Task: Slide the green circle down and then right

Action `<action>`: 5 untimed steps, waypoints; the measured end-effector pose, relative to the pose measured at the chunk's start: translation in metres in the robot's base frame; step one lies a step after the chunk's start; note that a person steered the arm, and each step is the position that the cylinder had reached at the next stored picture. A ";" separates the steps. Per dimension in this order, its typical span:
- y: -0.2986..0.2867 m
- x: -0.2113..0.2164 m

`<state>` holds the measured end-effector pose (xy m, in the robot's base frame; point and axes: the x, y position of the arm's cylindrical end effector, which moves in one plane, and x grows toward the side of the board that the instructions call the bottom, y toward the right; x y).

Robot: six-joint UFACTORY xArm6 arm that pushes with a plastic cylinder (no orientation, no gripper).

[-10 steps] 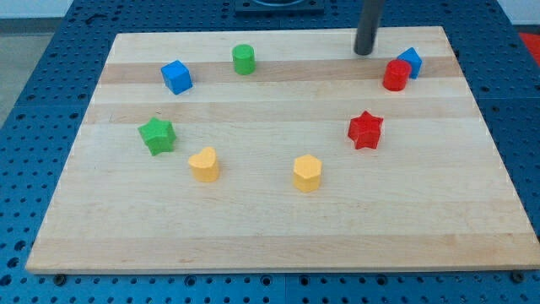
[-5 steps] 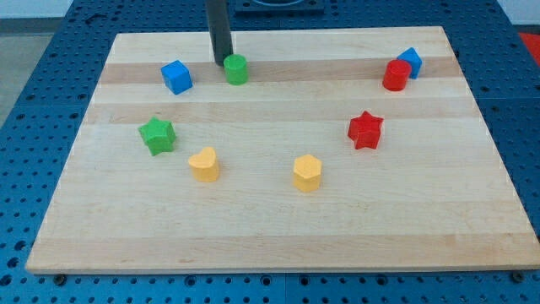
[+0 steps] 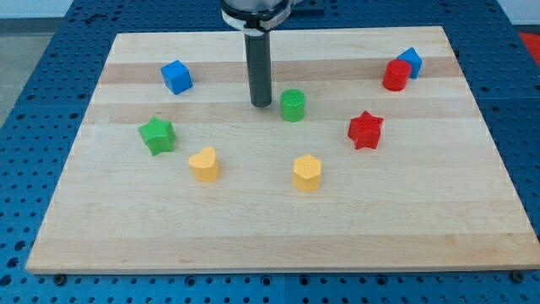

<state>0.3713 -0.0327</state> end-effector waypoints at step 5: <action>0.080 0.013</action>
